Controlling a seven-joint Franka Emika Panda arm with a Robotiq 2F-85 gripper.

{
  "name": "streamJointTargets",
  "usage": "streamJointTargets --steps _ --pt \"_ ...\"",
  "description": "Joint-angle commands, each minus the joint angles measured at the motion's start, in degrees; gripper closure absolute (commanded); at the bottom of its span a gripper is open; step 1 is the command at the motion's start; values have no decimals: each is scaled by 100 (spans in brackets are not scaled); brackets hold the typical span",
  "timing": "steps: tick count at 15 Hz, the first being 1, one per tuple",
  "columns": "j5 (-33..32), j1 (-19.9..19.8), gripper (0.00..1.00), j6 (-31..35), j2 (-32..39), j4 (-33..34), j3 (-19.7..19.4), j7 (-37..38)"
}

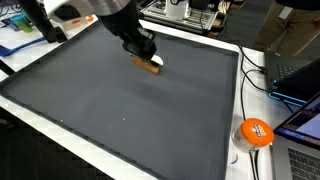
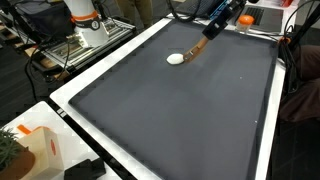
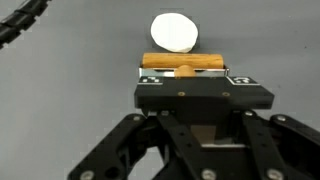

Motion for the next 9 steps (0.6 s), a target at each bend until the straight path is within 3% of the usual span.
streamJointTargets --steps 1,9 --pt "94 -51 78 -257 296 535 45 -79" --pt "98 -65 78 -272 578 827 56 -102"
